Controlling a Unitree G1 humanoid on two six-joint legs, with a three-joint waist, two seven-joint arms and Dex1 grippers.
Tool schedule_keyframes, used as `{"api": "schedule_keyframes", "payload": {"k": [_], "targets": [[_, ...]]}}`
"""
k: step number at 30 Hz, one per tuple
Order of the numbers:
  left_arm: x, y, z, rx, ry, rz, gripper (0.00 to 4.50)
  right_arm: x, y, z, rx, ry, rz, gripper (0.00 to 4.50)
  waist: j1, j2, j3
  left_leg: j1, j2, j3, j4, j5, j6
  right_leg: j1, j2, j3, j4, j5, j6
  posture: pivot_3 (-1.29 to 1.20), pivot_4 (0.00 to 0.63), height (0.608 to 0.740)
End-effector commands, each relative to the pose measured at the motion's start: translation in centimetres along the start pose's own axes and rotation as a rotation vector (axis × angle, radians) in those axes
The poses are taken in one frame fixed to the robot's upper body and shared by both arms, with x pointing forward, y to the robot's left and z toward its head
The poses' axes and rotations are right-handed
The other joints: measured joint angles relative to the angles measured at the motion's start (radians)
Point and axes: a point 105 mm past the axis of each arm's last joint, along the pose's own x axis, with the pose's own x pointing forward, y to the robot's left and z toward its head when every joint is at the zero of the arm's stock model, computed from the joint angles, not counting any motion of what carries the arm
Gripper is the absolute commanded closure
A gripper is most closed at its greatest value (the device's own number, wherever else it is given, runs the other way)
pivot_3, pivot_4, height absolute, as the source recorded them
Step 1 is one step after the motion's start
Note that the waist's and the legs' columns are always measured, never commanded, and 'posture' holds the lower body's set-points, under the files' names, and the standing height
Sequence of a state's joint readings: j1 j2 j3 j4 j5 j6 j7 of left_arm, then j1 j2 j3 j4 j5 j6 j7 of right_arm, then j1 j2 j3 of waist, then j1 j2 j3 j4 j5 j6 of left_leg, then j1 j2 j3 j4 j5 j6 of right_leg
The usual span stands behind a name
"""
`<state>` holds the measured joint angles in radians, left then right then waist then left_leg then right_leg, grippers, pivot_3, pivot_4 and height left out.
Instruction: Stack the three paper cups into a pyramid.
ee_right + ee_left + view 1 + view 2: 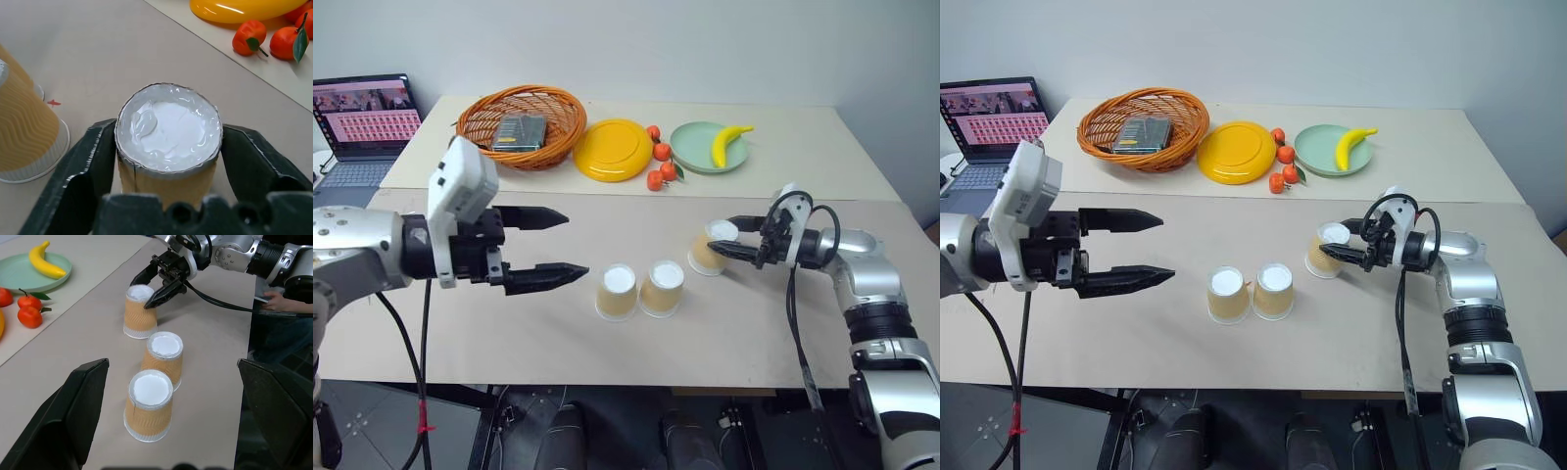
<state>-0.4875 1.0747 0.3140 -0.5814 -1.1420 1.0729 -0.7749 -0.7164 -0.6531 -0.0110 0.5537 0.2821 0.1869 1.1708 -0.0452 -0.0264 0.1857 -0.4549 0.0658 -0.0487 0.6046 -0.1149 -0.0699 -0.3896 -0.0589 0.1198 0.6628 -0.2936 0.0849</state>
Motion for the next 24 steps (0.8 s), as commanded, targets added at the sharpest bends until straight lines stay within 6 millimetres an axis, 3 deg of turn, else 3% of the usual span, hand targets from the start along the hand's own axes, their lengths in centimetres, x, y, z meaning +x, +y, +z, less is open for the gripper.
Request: {"api": "schedule_keyframes", "payload": {"k": [1, 6, 9, 18, 24], "targets": [[-0.6, -0.1, 0.9, 0.051, -0.015, 0.028, 0.00, 0.1, -0.2, 1.4, -0.056, -0.028, 0.002, 1.82, -0.001, 0.000, 0.000, 0.000, 0.000, 0.000, 0.000, 0.000, 0.000, 0.000, 0.000, 0.000, 0.000, 0.000, 0.000, 0.00, 0.150, 0.732], [-0.5, 0.1, 0.6, 0.041, -0.017, 0.027, 0.00, -0.1, -0.2, 3.2, -0.087, -0.053, 0.014, 1.82, -0.001, 0.000, 0.000, 0.000, 0.000, 0.000, 0.000, 0.000, 0.000, 0.000, 0.000, 0.000, 0.000, 0.000, 0.000, 0.00, 0.150, 0.732], [-0.4, 0.3, 0.0, 0.025, -0.023, 0.022, 0.00, -0.5, 0.9, 6.5, -0.149, -0.063, 0.087, 1.82, -0.001, 0.002, 0.001, 0.000, 0.000, 0.000, 0.000, 0.000, 0.000, 0.000, 0.000, 0.000, 0.000, 0.000, 0.000, 0.00, 0.150, 0.732], [0.9, -0.4, -0.7, 0.005, -0.059, -0.041, 0.00, 0.0, 5.6, 12.6, -0.341, -0.024, 0.328, 1.82, 0.000, 0.004, 0.004, 0.000, 0.000, 0.000, -0.001, 0.000, 0.000, -0.001, 0.000, 0.000, 0.000, 0.000, 0.000, 0.00, 0.150, 0.732], [1.4, -0.2, -1.2, -0.002, -0.063, -0.058, 0.00, 0.9, 7.7, 13.9, -0.406, -0.004, 0.455, 1.82, 0.002, 0.004, 0.004, 0.000, 0.000, 0.000, -0.001, 0.000, 0.000, -0.001, 0.000, 0.000, 0.000, 0.000, 0.000, 0.00, 0.150, 0.732]]}}
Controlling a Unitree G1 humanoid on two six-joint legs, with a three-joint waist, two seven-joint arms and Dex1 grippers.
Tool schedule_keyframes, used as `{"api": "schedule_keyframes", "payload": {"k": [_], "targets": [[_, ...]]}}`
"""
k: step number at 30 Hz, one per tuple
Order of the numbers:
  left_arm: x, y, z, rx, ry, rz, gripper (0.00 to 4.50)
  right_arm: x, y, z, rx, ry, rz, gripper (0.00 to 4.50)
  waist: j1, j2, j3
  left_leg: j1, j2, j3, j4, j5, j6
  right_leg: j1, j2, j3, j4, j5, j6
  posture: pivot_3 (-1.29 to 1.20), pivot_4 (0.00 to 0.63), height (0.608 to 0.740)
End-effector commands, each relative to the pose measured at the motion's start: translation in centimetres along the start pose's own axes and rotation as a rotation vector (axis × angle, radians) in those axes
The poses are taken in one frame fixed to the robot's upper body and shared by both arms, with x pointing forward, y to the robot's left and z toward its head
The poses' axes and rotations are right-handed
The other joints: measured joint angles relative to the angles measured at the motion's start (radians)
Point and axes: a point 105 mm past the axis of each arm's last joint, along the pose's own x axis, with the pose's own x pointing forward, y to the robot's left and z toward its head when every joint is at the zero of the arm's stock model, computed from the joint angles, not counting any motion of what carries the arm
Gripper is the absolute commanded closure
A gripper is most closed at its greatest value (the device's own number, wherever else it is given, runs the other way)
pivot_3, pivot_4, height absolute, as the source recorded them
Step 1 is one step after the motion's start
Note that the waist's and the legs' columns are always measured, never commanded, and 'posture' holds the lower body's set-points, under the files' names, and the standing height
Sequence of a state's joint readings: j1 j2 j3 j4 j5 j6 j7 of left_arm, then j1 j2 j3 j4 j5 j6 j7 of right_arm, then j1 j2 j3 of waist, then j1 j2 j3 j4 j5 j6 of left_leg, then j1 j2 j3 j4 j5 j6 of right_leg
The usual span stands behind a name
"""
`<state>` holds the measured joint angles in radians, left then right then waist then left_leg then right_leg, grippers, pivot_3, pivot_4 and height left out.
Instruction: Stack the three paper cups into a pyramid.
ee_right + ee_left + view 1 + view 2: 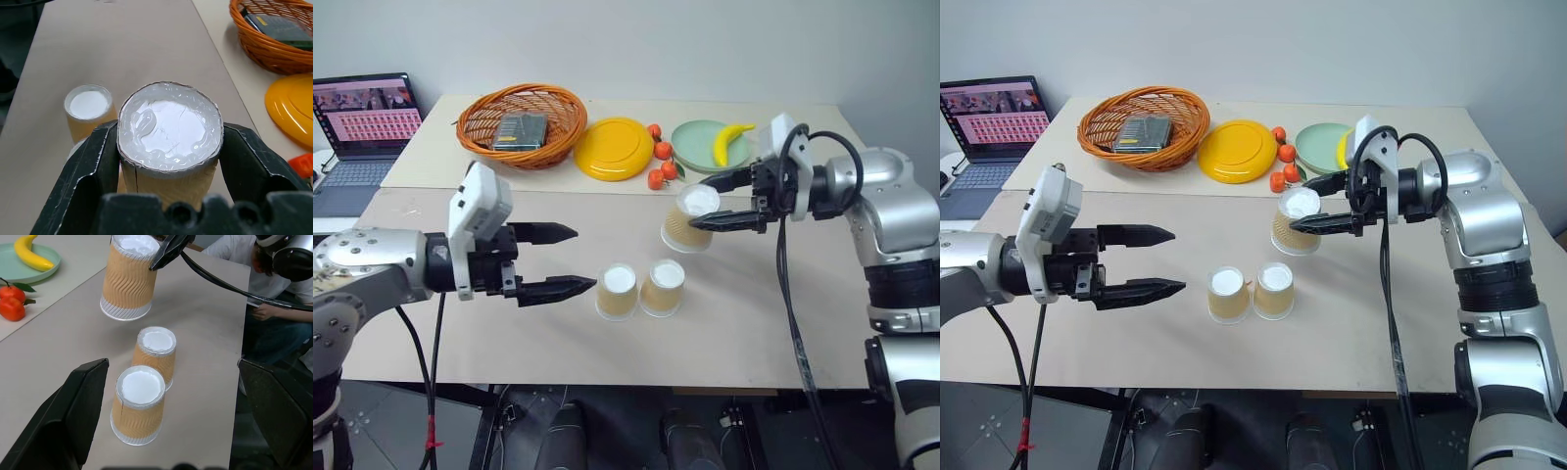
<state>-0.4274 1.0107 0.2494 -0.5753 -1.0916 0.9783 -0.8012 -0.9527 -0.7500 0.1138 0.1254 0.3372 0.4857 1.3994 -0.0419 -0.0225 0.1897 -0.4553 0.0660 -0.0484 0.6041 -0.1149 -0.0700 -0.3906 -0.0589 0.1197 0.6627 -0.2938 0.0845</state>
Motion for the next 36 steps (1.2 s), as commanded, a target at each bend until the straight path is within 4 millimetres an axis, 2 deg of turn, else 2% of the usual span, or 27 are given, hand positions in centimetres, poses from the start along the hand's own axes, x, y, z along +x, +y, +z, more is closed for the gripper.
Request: {"api": "schedule_keyframes", "payload": {"k": [1, 10, 19, 23, 36], "targets": [[0.1, 0.1, 0.2, 0.028, -0.018, -0.010, 0.00, 0.7, 0.8, 2.7, -0.078, -0.028, 0.085, 1.82, -0.001, 0.000, 0.000, 0.000, 0.000, 0.000, 0.000, 0.000, 0.000, 0.000, 0.000, 0.000, 0.000, 0.000, 0.000, 0.00, 0.150, 0.732], [1.0, 0.1, -0.3, 0.029, -0.036, -0.036, 0.00, 2.6, 2.9, 4.4, -0.051, -0.072, 0.197, 1.82, -0.001, 0.000, 0.000, -0.001, 0.000, 0.000, 0.000, 0.000, 0.000, -0.001, 0.000, 0.000, 0.001, 0.000, 0.000, 0.00, 0.150, 0.732], [1.4, 0.0, -0.3, 0.030, -0.047, -0.036, 0.00, 4.6, 1.7, 7.4, 0.038, -0.192, 0.133, 1.82, -0.004, 0.000, 0.000, -0.001, 0.000, 0.000, -0.001, 0.000, 0.000, -0.002, 0.000, 0.000, 0.001, 0.000, 0.000, 0.00, 0.150, 0.732], [1.4, 0.0, -0.3, 0.032, -0.045, -0.034, 0.00, 4.9, 1.6, 7.1, 0.051, -0.191, 0.129, 1.82, 0.004, 0.000, 0.000, -0.002, 0.000, 0.000, -0.001, 0.000, 0.000, -0.002, 0.000, 0.000, 0.001, 0.000, 0.000, 0.00, 0.150, 0.732], [1.1, 0.1, -0.1, 0.034, -0.023, -0.035, 0.00, 5.3, 3.3, 4.4, 0.104, -0.158, 0.179, 1.82, -0.001, 0.000, 0.000, -0.002, 0.000, 0.000, -0.001, 0.000, 0.000, -0.003, 0.000, 0.000, 0.001, 0.000, 0.000, 0.00, 0.150, 0.732]]}}
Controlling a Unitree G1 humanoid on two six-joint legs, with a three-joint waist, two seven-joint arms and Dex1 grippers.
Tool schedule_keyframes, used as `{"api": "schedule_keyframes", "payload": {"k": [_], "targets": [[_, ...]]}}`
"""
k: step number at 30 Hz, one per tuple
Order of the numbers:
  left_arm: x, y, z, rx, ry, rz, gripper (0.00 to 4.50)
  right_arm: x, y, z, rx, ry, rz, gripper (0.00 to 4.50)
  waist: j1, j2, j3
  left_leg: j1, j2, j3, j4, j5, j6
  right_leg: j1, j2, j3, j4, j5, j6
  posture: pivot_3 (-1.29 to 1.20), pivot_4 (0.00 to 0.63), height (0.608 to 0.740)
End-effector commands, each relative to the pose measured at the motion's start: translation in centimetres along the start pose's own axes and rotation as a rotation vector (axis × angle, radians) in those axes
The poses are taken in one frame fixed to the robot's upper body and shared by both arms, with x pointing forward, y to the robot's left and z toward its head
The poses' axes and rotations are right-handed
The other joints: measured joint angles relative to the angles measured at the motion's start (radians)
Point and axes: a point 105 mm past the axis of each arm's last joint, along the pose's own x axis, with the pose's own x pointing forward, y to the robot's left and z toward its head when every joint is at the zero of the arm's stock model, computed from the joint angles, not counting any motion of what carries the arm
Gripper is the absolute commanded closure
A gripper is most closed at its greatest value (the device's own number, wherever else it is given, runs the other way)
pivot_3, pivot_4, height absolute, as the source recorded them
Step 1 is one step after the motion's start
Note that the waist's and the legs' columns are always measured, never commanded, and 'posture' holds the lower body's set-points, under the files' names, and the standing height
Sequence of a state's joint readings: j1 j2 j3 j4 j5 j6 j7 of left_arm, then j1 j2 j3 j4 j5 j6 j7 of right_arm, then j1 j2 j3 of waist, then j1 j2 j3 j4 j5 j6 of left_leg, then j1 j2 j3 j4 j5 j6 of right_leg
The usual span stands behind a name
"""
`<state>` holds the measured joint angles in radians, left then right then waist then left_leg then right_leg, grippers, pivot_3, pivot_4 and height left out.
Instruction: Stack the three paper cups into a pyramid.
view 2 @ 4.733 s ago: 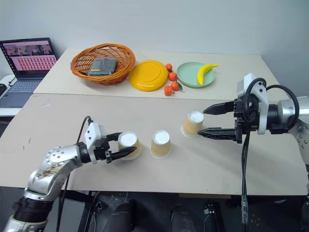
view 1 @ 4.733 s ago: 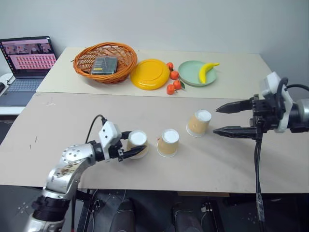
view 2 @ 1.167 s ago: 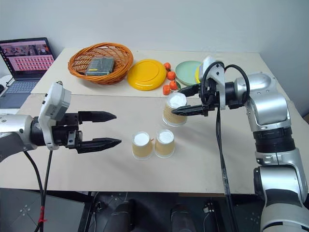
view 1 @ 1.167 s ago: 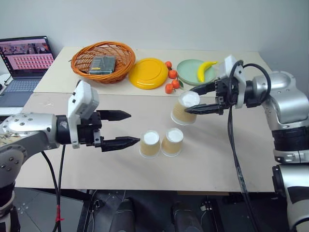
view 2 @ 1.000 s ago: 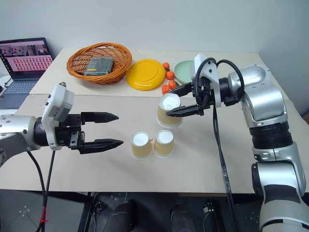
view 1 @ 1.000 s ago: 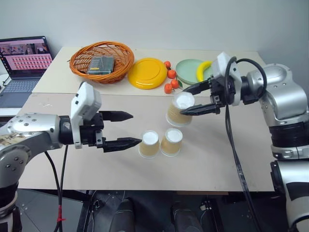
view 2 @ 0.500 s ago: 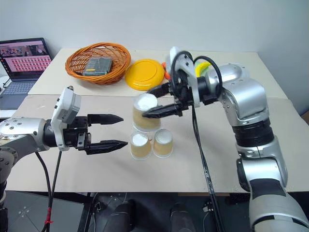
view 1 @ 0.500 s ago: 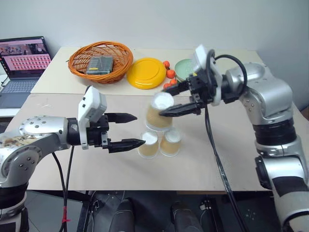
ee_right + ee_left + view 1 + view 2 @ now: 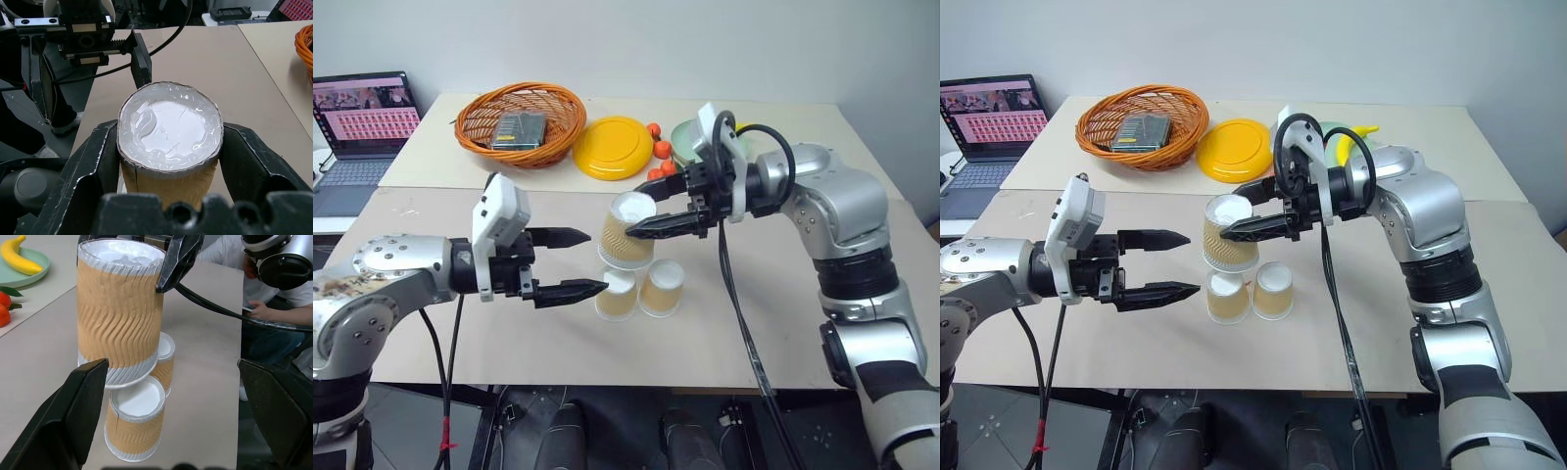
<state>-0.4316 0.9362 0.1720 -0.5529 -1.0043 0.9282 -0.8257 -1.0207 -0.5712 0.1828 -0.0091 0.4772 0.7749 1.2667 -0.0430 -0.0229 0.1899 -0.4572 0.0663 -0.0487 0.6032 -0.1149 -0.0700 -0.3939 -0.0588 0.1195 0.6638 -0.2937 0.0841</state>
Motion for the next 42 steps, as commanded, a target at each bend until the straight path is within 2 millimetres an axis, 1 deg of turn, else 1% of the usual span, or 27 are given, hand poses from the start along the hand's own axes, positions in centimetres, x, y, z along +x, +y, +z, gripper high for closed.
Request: {"api": "schedule_keyframes", "payload": {"k": [1, 10, 20, 27, 29, 30, 31, 32, 39, 42], "targets": [[-0.3, -0.2, 0.8, 0.043, 0.006, -0.010, 0.00, -0.3, 1.1, 0.3, -0.030, -0.016, 0.029, 1.82, 0.000, 0.000, 0.000, 0.000, 0.000, 0.000, 0.000, 0.000, 0.000, 0.000, 0.000, 0.000, 0.000, 0.000, 0.000, 0.00, 0.150, 0.732], [-0.6, -0.1, 1.0, 0.041, 0.036, -0.025, 0.00, -0.6, 1.8, -2.1, -0.005, 0.017, 0.039, 1.82, 0.000, 0.000, 0.000, 0.000, 0.000, 0.000, 0.000, 0.000, 0.000, 0.000, 0.000, 0.000, 0.000, 0.000, 0.000, 0.00, 0.150, 0.732], [-0.6, -0.1, 1.2, 0.046, 0.042, -0.034, 0.00, -0.9, 1.5, -2.8, -0.008, 0.027, 0.021, 1.82, 0.000, 0.000, 0.000, 0.000, 0.000, 0.000, 0.000, 0.000, 0.000, 0.000, 0.000, 0.000, 0.000, 0.000, 0.000, 0.00, 0.150, 0.732], [-0.5, 0.0, 1.3, 0.047, 0.043, -0.033, 0.00, -0.9, 1.5, -2.8, 0.002, 0.020, 0.025, 1.82, 0.000, 0.000, 0.000, 0.000, 0.000, 0.000, 0.000, 0.000, 0.000, 0.000, 0.000, 0.000, 0.000, 0.000, 0.000, 0.00, 0.150, 0.732], [-0.5, 0.0, 1.3, 0.047, 0.044, -0.033, 0.00, -0.9, 1.8, -2.9, 0.003, 0.022, 0.040, 0.83, 0.000, 0.000, 0.000, 0.000, 0.000, 0.000, 0.000, 0.000, 0.000, 0.000, 0.000, 0.000, 0.000, 0.000, 0.000, 0.00, 0.150, 0.732], [-0.5, 0.0, 1.3, 0.048, 0.045, -0.033, 0.00, -0.9, 1.9, -2.8, 0.001, 0.019, 0.047, 0.64, 0.000, 0.000, 0.000, 0.000, 0.000, 0.000, 0.000, 0.000, 0.000, 0.000, 0.000, 0.000, 0.000, 0.000, 0.000, 0.00, 0.150, 0.732], [-0.5, 0.0, 1.3, 0.048, 0.045, -0.034, 0.00, -0.9, 2.0, -2.7, -0.002, 0.017, 0.052, 0.31, 0.001, 0.000, 0.000, 0.000, 0.000, 0.000, 0.000, 0.000, 0.000, 0.000, 0.000, 0.000, 0.000, 0.000, 0.000, 0.00, 0.150, 0.732], [-0.5, 0.0, 1.3, 0.048, 0.046, -0.034, 0.00, -0.9, 2.1, -2.6, -0.008, 0.013, 0.055, 0.09, 0.001, 0.000, 0.000, 0.000, 0.000, 0.000, 0.000, 0.000, 0.000, 0.000, 0.000, 0.000, 0.000, 0.000, 0.000, 0.00, 0.150, 0.732], [-0.4, 0.2, 1.3, 0.054, 0.044, -0.034, 0.00, -1.5, 1.9, -1.2, -0.042, -0.026, 0.055, 0.09, 0.000, 0.000, 0.000, 0.000, 0.000, 0.000, 0.000, 0.000, 0.000, 0.000, 0.000, 0.000, 0.000, 0.000, 0.000, 0.00, 0.150, 0.732], [-0.3, 0.3, 1.3, 0.057, 0.041, -0.035, 0.00, -2.3, 1.4, -0.6, -0.074, -0.034, 0.029, 0.09, 0.000, 0.000, 0.000, 0.000, 0.000, 0.000, 0.000, 0.000, 0.000, 0.000, 0.000, 0.000, 0.000, 0.000, 0.000, 0.00, 0.150, 0.732]]}}
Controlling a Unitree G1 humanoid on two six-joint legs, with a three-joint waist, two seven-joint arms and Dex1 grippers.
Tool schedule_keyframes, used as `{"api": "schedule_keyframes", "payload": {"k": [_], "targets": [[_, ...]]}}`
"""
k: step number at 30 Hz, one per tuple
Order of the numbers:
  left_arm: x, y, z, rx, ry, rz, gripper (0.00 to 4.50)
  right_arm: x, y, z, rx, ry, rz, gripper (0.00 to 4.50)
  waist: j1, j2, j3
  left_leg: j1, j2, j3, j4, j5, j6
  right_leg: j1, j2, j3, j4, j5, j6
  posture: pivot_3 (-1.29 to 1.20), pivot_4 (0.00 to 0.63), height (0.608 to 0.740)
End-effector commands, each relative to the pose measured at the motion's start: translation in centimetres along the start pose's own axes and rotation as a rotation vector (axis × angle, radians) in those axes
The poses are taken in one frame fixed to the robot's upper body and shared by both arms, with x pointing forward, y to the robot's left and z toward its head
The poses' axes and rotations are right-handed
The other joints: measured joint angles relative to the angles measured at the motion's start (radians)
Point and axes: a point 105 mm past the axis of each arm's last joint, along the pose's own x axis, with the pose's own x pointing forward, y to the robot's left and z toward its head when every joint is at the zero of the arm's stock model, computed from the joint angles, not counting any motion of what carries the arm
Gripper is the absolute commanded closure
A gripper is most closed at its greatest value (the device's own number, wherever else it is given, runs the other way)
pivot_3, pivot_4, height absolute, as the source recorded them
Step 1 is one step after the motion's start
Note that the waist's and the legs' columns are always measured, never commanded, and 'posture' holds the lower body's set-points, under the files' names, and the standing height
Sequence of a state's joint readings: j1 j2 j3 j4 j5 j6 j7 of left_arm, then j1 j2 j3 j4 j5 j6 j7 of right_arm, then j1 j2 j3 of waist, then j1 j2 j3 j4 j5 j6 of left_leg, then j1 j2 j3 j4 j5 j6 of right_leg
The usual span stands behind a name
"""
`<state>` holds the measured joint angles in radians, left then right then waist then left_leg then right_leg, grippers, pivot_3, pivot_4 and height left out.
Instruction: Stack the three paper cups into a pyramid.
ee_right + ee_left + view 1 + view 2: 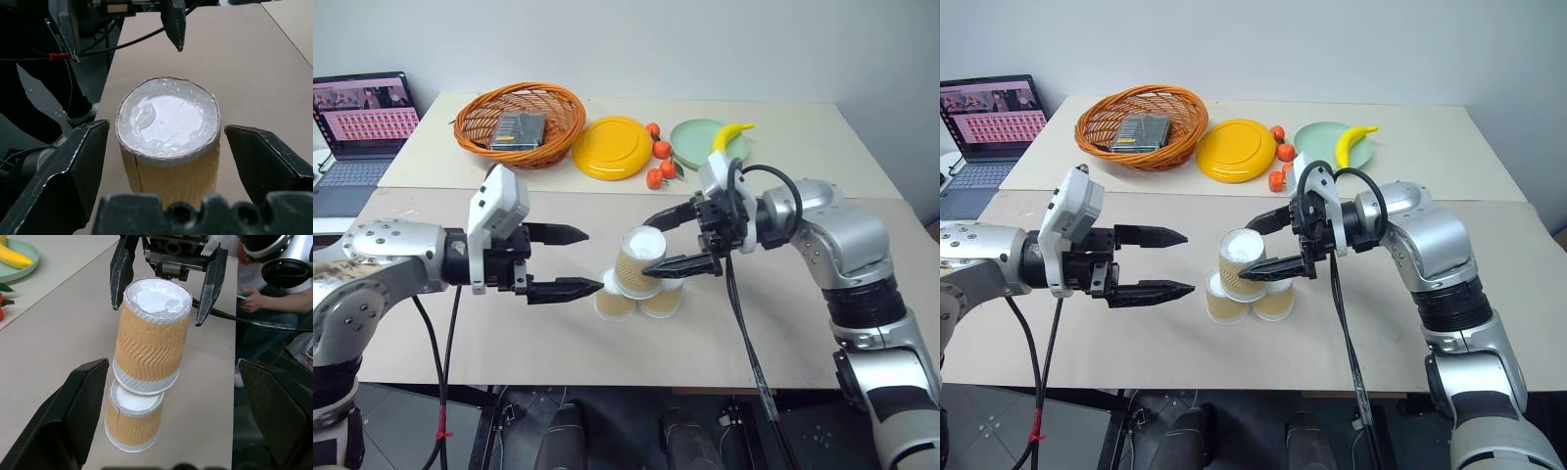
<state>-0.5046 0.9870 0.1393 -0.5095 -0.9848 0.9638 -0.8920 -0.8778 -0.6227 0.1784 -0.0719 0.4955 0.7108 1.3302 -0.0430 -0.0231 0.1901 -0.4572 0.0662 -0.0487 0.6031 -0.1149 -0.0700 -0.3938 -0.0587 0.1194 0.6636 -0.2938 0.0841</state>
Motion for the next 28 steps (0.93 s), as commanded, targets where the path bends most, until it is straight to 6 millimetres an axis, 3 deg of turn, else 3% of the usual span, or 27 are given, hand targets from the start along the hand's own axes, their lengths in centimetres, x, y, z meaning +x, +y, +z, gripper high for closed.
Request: {"api": "schedule_keyframes", "payload": {"k": [1, 6, 9, 11, 14, 18, 23, 28], "targets": [[0.0, -0.1, 0.9, 0.047, -0.022, -0.005, 0.00, -1.8, -0.4, 2.7, -0.110, -0.049, -0.038, 0.09, 0.000, 0.000, 0.000, 0.000, 0.000, 0.000, 0.000, 0.000, 0.000, 0.000, 0.000, 0.000, 0.000, 0.000, 0.000, 0.00, 0.150, 0.732], [0.0, 0.0, 0.8, 0.047, -0.023, -0.003, 0.00, -3.9, -1.8, 5.2, -0.153, -0.120, -0.114, 0.09, 0.000, 0.000, 0.000, 0.000, 0.000, 0.000, 0.000, 0.000, 0.000, 0.000, 0.000, 0.000, 0.000, 0.000, 0.000, 0.00, 0.150, 0.732], [-0.1, 0.2, 0.8, 0.043, -0.030, 0.010, 0.00, -6.1, -3.1, 7.0, -0.171, -0.180, -0.201, 0.09, 0.000, 0.000, 0.000, 0.000, 0.000, 0.000, 0.000, 0.000, 0.000, 0.000, 0.000, 0.000, 0.000, 0.000, 0.000, 0.00, 0.150, 0.732], [-0.4, 0.5, 0.7, -0.007, -0.039, 0.026, 0.00, -7.8, -3.8, 7.2, -0.172, -0.184, -0.262, 0.09, 0.002, 0.000, 0.000, 0.000, 0.000, 0.000, 0.000, 0.000, 0.000, 0.000, 0.000, 0.000, 0.000, 0.000, 0.000, 0.00, 0.150, 0.732], [-1.2, 0.8, 0.2, -0.031, -0.022, 0.056, 0.00, -10.2, -4.5, 4.8, -0.161, -0.097, -0.347, 0.09, 0.005, 0.000, 0.000, 0.000, 0.000, 0.000, -0.001, 0.000, 0.000, 0.000, 0.000, 0.000, -0.001, 0.000, 0.000, 0.00, 0.150, 0.732], [-3.6, 1.6, -0.5, -0.065, -0.013, 0.154, 0.00, -12.9, -3.8, -0.3, -0.099, 0.057, -0.416, 0.09, 0.003, 0.000, 0.000, 0.000, 0.000, 0.000, -0.003, 0.000, 0.000, 0.000, 0.000, 0.000, -0.003, 0.000, -0.001, 0.00, 0.150, 0.732], [-5.4, 2.9, -2.1, 0.007, 0.051, 0.257, 0.00, -14.2, -2.7, -3.6, -0.021, 0.100, -0.499, 0.09, -0.008, 0.001, 0.001, 0.000, 0.000, 0.003, -0.006, 0.000, 0.000, -0.005, 0.000, 0.002, 0.000, -0.001, -0.002, 0.00, 0.150, 0.732], [-5.1, 4.2, -3.2, 0.031, 0.040, 0.317, 0.00, -13.6, -2.3, -4.7, 0.004, 0.095, -0.535, 0.09, -0.008, 0.001, 0.001, 0.000, 0.000, 0.003, -0.006, 0.000, 0.000, -0.004, 0.000, 0.002, 0.000, -0.001, -0.002, 0.00, 0.150, 0.732]]}}
